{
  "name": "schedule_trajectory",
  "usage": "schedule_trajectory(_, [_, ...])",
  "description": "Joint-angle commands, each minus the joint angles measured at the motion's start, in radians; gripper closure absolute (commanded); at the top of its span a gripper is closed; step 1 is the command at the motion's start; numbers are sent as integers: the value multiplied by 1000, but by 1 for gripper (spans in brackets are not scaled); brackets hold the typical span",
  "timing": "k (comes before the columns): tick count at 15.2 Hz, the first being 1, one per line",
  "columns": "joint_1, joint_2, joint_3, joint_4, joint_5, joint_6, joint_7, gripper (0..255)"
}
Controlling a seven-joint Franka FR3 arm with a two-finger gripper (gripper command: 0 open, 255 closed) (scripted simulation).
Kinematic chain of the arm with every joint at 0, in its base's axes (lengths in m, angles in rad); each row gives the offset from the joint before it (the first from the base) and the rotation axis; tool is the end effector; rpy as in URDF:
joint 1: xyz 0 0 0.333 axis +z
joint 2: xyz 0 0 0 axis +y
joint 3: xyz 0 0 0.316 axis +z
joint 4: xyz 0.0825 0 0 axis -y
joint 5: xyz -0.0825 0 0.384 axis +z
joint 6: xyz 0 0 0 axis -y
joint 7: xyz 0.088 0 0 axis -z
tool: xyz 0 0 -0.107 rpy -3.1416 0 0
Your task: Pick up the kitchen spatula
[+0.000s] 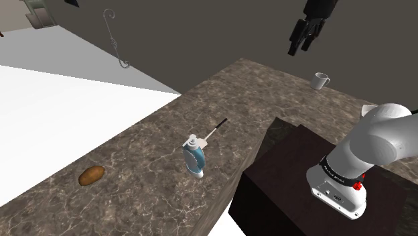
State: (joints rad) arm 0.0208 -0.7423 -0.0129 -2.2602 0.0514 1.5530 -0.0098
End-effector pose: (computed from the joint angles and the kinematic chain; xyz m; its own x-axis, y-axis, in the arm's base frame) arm 0.3179 0.0067 0.6206 0.9991 0.0217 0.0357 0.0238 -0.9979 -0.0597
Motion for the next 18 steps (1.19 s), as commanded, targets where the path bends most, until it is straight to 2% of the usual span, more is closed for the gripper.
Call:
schedule_trajectory(1, [0, 0, 0, 0, 0, 0, 0, 0])
schedule_trajectory(10, [-44, 24, 205, -223, 105, 267, 393, 0])
schedule_trajectory(18, [-96, 204, 405, -293, 165, 534, 750, 0])
